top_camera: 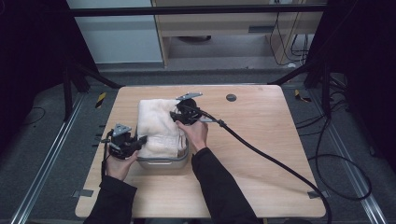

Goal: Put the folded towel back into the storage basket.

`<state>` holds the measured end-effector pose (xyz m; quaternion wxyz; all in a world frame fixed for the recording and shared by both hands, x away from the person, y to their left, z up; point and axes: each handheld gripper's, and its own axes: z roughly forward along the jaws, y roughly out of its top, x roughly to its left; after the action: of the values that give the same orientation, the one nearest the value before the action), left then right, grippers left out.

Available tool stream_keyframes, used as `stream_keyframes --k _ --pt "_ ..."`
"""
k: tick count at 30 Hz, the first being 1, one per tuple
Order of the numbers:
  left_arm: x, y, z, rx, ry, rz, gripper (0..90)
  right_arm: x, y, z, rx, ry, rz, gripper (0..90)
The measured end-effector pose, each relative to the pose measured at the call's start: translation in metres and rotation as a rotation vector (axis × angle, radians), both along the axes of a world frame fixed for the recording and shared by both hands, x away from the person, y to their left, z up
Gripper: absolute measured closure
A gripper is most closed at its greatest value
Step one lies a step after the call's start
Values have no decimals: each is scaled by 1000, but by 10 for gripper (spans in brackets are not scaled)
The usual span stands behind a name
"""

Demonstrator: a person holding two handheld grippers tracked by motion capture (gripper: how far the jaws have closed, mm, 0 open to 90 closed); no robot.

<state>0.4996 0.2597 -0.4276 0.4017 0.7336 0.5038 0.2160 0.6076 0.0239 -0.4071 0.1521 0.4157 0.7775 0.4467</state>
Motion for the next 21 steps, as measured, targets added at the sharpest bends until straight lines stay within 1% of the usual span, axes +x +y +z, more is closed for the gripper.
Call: stream_keyframes --k 2,5,9,12,15,17,18,19,20,21 --pt "1 -1 -2 9 10 0 737 0 1 -3 -10 -7 2 628" --pt "3 -2 -4 20 20 3 715 0 1 -7 -29 -3 3 622" --pt "3 -2 -5 30 22 9 679 1 0 -12 -50 2 7 613" --pt "4 -2 -5 39 29 10 661 1 0 -15 -68 -6 11 601" --pt "3 -2 -4 46 27 16 629 0 1 -17 -87 -10 18 595" --pt "2 -1 -3 43 15 24 620 0 1 -18 -107 -9 24 588" --pt "1 -1 -1 31 0 26 615 0 2 -19 -113 -9 26 581" --pt "0 0 2 20 -11 26 606 0 1 -20 -122 -15 31 569" --pt "-1 0 4 17 -22 33 603 0 2 -20 -122 -19 40 558" --pt "-2 0 6 18 -33 37 600 -1 2 -21 -132 -26 46 543"
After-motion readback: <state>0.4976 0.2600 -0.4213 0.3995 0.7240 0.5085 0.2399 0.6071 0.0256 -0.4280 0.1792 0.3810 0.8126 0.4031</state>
